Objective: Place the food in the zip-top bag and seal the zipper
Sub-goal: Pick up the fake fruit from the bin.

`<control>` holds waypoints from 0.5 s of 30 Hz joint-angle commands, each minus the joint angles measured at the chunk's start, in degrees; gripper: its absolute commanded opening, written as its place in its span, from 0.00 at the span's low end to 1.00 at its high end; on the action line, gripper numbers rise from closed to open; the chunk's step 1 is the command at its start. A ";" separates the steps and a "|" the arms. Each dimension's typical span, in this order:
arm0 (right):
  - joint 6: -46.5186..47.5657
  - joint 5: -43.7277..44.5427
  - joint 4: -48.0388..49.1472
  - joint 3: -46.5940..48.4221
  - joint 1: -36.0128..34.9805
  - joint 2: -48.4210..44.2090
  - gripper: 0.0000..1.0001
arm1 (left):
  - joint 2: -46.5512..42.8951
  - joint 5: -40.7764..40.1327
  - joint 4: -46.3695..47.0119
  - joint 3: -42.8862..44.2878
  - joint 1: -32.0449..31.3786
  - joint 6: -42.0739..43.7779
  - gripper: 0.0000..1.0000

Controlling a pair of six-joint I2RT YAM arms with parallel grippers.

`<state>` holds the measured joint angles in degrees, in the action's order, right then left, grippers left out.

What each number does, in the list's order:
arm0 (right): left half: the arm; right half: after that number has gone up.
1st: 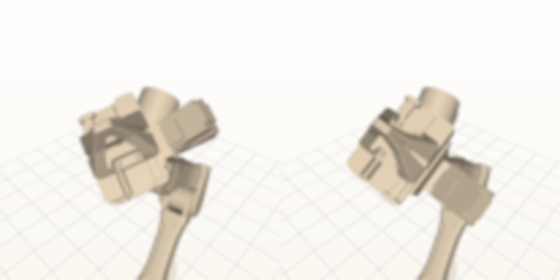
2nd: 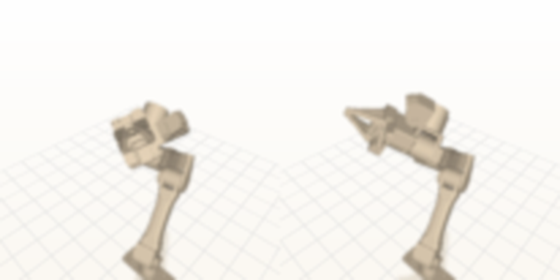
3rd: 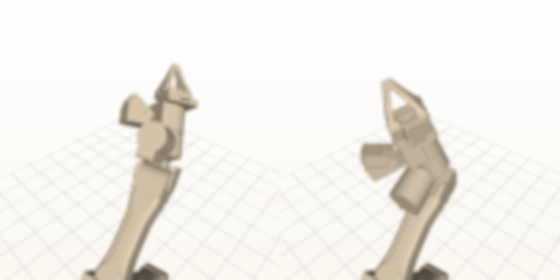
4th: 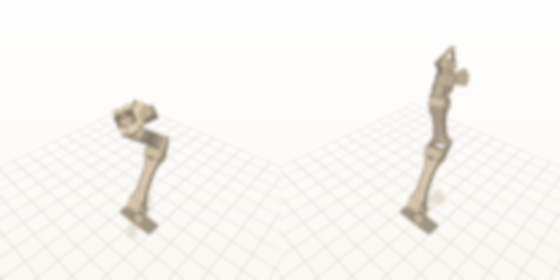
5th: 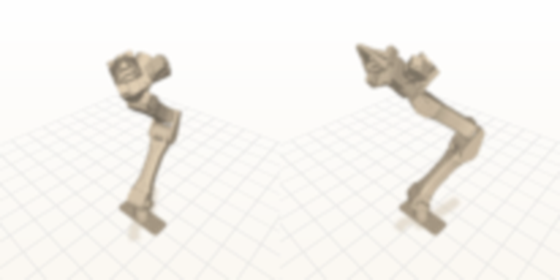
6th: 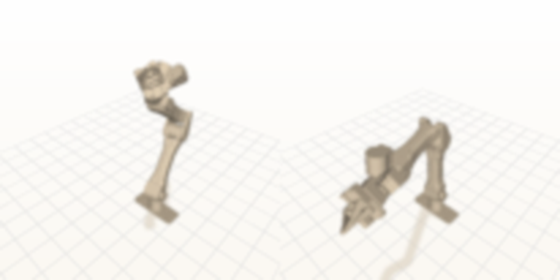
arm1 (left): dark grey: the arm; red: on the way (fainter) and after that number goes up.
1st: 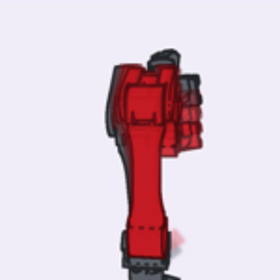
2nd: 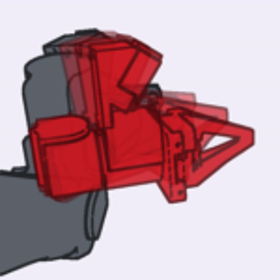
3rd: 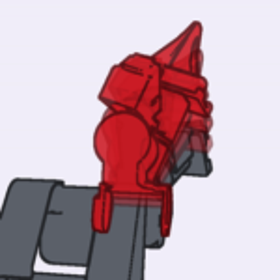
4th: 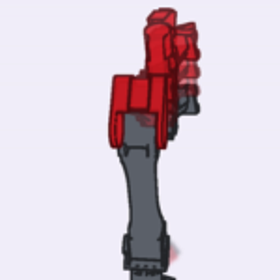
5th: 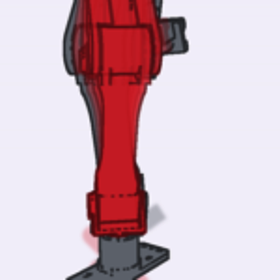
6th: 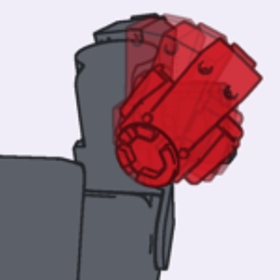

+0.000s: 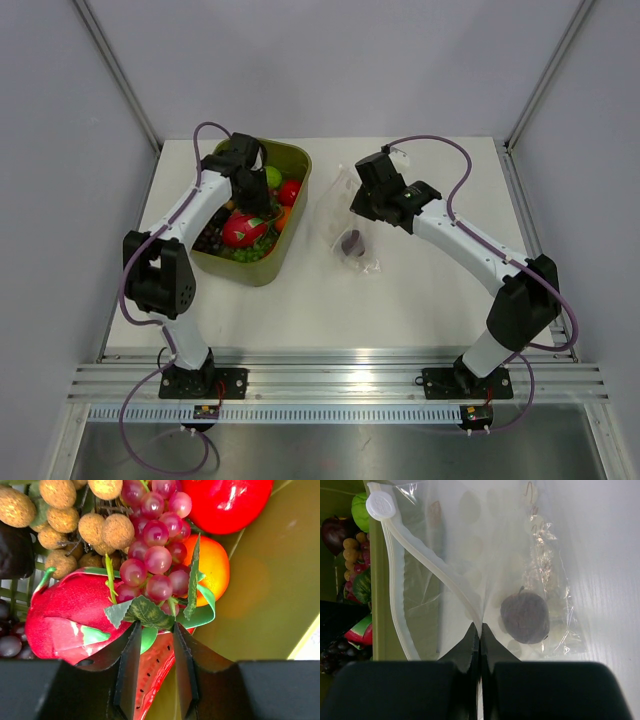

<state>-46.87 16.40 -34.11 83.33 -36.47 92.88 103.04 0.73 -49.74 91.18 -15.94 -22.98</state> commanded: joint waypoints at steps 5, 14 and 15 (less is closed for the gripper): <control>0.03 -0.23 1.94 1.31 0.17 -1.21 0.00 | -0.39 0.59 3.15 -0.21 -0.84 -1.27 0.47; -0.06 -0.49 2.38 0.87 0.17 -1.21 0.00 | -1.44 1.82 4.21 -1.44 -1.72 -1.71 0.35; 0.03 -0.58 2.47 0.70 0.26 -1.30 0.00 | -1.62 1.82 4.30 -1.44 -1.81 -1.89 0.30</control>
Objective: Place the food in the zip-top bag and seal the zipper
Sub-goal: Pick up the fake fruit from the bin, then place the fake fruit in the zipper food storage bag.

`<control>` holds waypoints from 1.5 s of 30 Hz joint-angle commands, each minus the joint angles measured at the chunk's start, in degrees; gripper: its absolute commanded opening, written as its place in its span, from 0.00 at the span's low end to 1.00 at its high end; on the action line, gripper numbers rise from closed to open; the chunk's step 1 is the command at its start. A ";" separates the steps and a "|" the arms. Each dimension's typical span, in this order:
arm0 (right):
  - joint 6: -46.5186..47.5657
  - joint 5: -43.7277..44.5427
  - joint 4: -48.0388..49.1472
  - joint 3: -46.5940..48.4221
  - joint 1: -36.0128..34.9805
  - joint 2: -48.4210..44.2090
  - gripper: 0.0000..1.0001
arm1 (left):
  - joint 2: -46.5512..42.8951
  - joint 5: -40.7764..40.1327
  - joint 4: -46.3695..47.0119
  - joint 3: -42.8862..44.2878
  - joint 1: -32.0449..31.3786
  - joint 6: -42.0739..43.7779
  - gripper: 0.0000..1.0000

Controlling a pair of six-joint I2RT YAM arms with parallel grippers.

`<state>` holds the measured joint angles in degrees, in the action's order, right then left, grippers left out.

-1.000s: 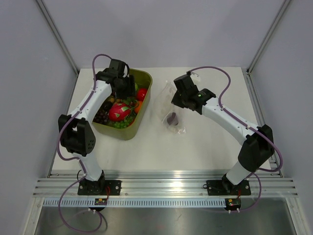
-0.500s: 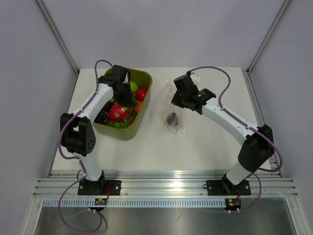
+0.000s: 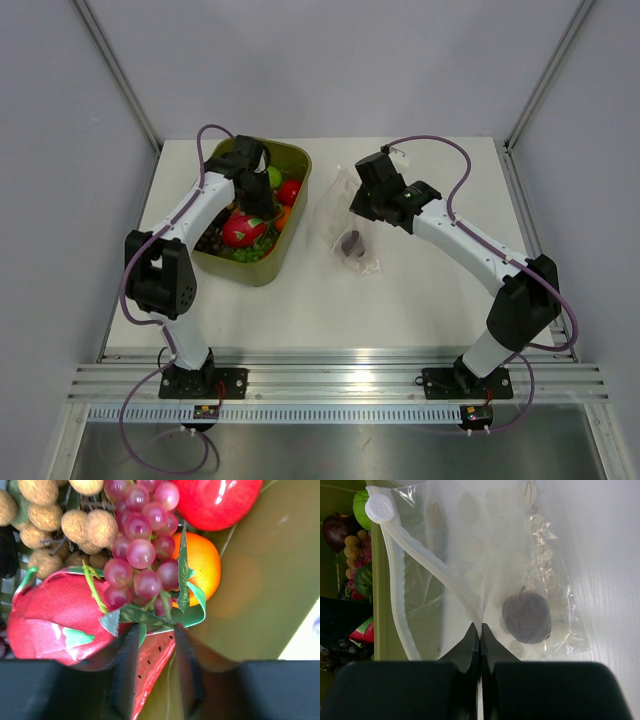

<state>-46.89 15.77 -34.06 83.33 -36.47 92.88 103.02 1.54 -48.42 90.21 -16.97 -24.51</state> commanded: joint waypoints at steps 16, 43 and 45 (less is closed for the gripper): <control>-0.13 -1.00 3.39 -0.18 0.17 -1.83 0.00 | -0.72 -5.14 0.36 5.58 -0.69 1.40 0.00; 1.10 -1.71 4.01 0.96 0.17 -2.00 0.00 | -14.78 12.96 0.96 16.48 2.38 2.37 0.00; 1.19 -1.53 3.92 1.05 0.17 -2.00 0.00 | -14.96 14.45 1.49 17.10 2.38 1.84 0.00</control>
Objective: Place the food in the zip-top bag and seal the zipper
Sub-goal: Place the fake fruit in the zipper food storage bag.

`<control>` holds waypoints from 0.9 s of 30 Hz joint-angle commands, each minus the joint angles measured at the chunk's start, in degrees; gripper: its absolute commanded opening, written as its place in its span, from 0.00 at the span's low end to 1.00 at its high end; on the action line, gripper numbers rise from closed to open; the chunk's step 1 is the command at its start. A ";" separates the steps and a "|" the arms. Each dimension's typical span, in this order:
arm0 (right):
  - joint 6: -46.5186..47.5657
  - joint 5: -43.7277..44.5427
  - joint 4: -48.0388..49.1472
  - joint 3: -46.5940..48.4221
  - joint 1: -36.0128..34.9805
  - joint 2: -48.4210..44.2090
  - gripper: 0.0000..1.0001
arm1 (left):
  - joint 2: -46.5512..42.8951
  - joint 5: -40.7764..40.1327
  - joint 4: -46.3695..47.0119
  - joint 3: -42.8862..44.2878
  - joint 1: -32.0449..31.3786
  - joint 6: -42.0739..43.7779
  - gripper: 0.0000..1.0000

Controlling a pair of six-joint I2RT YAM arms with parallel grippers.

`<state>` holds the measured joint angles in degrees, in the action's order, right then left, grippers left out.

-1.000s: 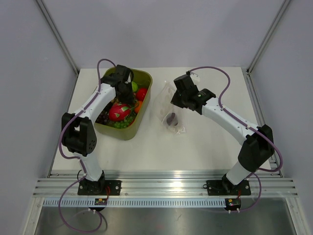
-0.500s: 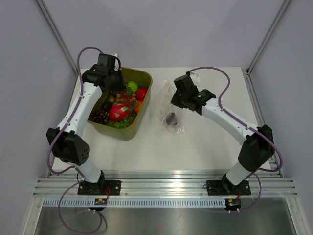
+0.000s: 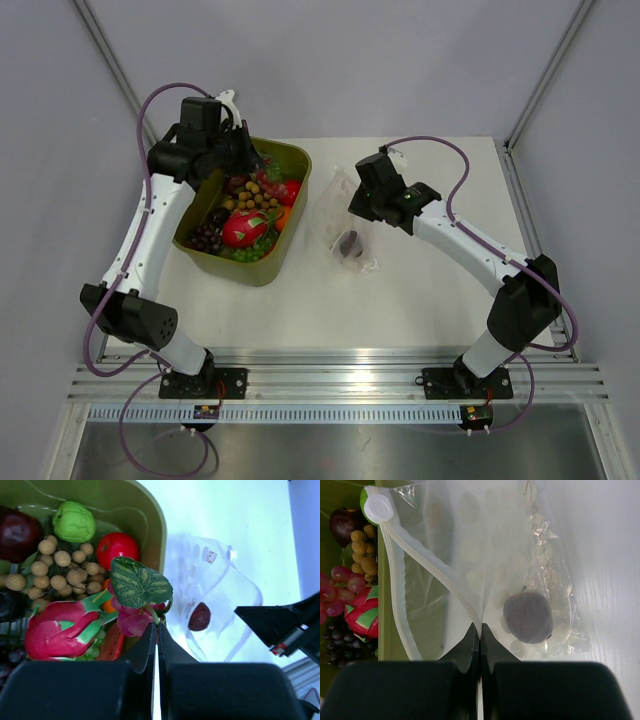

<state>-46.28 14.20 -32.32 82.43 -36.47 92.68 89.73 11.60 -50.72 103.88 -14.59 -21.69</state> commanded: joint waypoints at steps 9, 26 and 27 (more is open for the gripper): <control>0.67 -0.83 2.34 3.08 0.17 -0.66 0.00 | -2.72 16.96 7.21 5.20 -0.09 -4.85 0.00; -0.12 -1.71 2.78 3.52 0.08 -0.14 0.00 | -1.41 30.24 21.54 -7.63 -6.94 -14.17 0.00; -0.12 -1.80 2.96 3.44 0.17 -0.14 0.00 | -0.71 30.33 21.45 -7.72 -7.55 -14.17 0.00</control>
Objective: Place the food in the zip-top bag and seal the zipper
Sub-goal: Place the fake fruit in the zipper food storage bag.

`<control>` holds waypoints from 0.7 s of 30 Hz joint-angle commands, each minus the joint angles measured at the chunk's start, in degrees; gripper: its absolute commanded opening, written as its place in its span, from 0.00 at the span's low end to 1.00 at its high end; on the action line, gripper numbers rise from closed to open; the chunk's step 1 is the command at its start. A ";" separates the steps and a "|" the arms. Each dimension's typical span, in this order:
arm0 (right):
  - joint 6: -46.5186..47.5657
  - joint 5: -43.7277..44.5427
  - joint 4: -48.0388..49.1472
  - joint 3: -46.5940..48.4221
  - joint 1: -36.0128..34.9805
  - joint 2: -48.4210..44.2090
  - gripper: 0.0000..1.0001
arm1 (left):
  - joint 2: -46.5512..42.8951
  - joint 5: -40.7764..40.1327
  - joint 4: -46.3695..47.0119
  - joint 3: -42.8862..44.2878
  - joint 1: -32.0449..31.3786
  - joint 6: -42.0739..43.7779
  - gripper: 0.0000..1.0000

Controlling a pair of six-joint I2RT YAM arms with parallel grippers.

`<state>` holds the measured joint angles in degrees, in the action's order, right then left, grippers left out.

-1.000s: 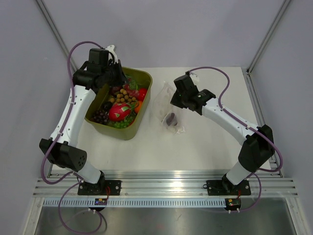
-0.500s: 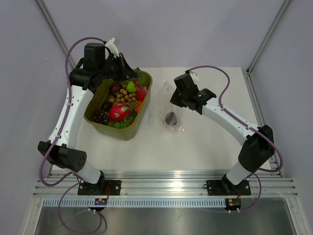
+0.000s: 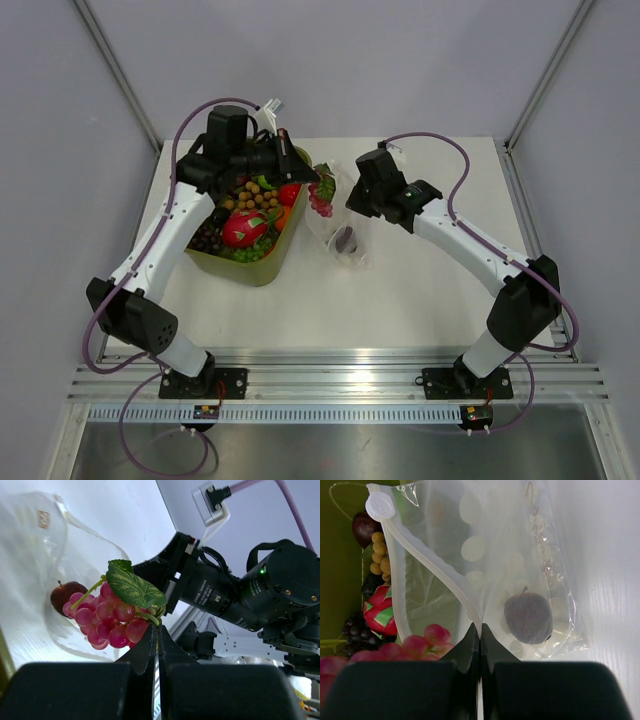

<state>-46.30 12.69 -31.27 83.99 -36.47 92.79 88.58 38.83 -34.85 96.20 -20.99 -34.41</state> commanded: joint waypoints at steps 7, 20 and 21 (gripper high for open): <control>-0.54 -0.56 2.09 1.45 0.17 -0.51 0.00 | 3.79 3.01 6.29 -0.58 -2.74 -0.92 0.00; -0.45 0.14 2.26 -0.14 0.17 -2.35 0.00 | 5.30 -2.34 -5.03 7.31 -2.91 6.80 0.79; -0.37 0.14 2.18 -0.22 0.17 -2.27 0.00 | 4.68 -3.22 -5.05 8.11 -2.65 6.82 0.79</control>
<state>-46.33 12.47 -31.11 83.85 -36.47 92.79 96.38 38.15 -38.20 98.54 -23.73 -30.76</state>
